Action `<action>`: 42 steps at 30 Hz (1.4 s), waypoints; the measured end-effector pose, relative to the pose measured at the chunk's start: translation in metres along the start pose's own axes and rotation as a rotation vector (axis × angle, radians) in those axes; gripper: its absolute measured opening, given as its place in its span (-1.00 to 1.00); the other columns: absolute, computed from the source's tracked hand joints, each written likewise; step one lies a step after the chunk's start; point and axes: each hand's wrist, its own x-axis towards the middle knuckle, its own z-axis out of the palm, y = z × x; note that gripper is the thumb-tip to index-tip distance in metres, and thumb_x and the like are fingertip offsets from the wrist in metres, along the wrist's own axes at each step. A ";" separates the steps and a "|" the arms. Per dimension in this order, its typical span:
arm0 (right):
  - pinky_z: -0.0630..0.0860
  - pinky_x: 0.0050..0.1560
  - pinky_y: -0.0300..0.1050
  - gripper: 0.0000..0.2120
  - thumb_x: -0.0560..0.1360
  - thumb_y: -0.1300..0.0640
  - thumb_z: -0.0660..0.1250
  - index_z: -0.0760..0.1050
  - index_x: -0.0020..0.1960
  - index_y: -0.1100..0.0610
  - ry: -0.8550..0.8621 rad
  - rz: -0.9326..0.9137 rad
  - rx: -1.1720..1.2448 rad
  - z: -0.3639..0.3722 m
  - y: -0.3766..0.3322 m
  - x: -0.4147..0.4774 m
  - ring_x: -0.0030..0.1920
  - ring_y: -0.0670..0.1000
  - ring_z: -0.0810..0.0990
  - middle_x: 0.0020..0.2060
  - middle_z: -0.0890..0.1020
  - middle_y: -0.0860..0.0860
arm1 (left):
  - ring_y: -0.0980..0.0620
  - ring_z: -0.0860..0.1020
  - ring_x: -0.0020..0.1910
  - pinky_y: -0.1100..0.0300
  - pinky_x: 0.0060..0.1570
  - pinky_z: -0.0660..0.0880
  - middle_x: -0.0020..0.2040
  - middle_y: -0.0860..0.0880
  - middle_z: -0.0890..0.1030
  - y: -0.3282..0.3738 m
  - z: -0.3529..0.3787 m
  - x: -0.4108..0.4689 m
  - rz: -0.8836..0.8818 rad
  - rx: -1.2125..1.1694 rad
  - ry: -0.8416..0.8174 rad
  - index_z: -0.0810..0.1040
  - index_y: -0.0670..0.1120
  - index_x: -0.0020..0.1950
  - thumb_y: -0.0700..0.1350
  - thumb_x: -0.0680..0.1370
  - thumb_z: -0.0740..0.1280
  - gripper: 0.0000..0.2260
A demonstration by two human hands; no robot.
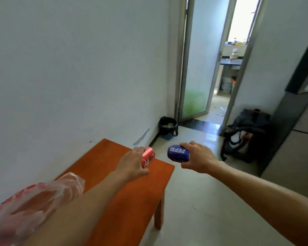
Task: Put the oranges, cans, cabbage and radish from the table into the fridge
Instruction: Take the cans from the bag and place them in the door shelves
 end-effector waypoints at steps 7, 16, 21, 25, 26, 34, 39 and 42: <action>0.42 -0.01 -0.16 -0.26 0.31 -0.17 0.43 0.30 0.43 -0.07 0.109 0.228 -0.059 -0.068 0.193 -0.096 0.04 0.05 0.55 0.15 0.53 -0.01 | -0.05 0.50 0.15 0.09 0.12 0.50 0.28 -0.05 0.47 0.200 0.064 0.079 0.253 -0.025 -0.055 0.30 -0.02 0.43 0.04 0.32 0.48 -0.28; 0.50 0.02 -0.13 -0.28 0.32 -0.21 0.42 0.30 0.42 -0.08 0.174 0.476 -0.130 -0.145 0.391 -0.200 0.02 0.01 0.55 0.11 0.53 -0.01 | -0.04 0.50 0.06 0.15 0.01 0.50 0.22 -0.04 0.47 0.433 0.136 0.144 0.537 -0.033 -0.108 0.32 -0.02 0.38 0.05 0.33 0.44 -0.35; 0.43 -0.04 -0.20 -0.28 0.34 -0.18 0.43 0.29 0.43 -0.06 0.233 0.563 -0.155 -0.176 0.468 -0.219 0.01 -0.01 0.53 0.13 0.53 0.00 | -0.04 0.49 0.12 0.18 0.04 0.49 0.27 -0.03 0.45 0.519 0.154 0.193 0.684 -0.034 -0.096 0.31 -0.02 0.39 0.08 0.36 0.46 -0.35; 0.45 0.03 -0.18 -0.23 0.34 -0.20 0.43 0.25 0.46 -0.05 0.274 0.599 -0.166 -0.199 0.530 -0.208 0.05 -0.01 0.52 0.15 0.51 0.00 | -0.02 0.45 0.19 0.09 0.13 0.52 0.31 -0.02 0.41 0.578 0.164 0.249 0.747 -0.067 -0.071 0.25 0.01 0.42 0.09 0.37 0.46 -0.30; 0.44 0.03 -0.19 -0.23 0.35 -0.21 0.43 0.24 0.47 -0.05 0.282 0.602 -0.175 -0.208 0.546 -0.202 0.05 -0.03 0.51 0.15 0.51 0.00 | -0.02 0.45 0.20 0.09 0.15 0.52 0.32 -0.02 0.41 0.593 0.165 0.265 0.762 -0.072 -0.051 0.24 0.01 0.43 0.10 0.37 0.46 -0.29; 0.43 0.09 -0.08 -0.23 0.29 -0.13 0.50 0.32 0.43 -0.02 0.588 0.602 -0.193 -0.346 0.641 -0.112 0.09 0.06 0.49 0.13 0.51 0.06 | 0.00 0.46 0.15 0.03 0.14 0.53 0.29 -0.04 0.40 0.707 0.088 0.398 0.913 -0.214 0.220 0.26 -0.04 0.42 0.06 0.37 0.49 -0.29; 0.47 0.15 -0.01 -0.30 0.24 -0.05 0.52 0.44 0.36 -0.04 0.875 0.526 -0.132 -0.437 0.673 -0.067 0.06 0.13 0.53 0.07 0.50 0.08 | 0.03 0.44 0.11 0.12 0.11 0.51 0.30 -0.08 0.35 0.771 0.017 0.455 0.944 -0.313 0.471 0.30 -0.10 0.41 0.04 0.36 0.52 -0.29; 0.46 0.16 -0.05 -0.29 0.23 -0.07 0.52 0.45 0.35 -0.02 0.951 0.468 -0.097 -0.479 0.694 -0.039 0.05 0.11 0.53 0.07 0.45 0.06 | 0.00 0.46 0.11 0.13 0.09 0.51 0.28 -0.09 0.36 0.801 -0.009 0.482 0.914 -0.300 0.580 0.31 -0.11 0.40 0.02 0.36 0.53 -0.30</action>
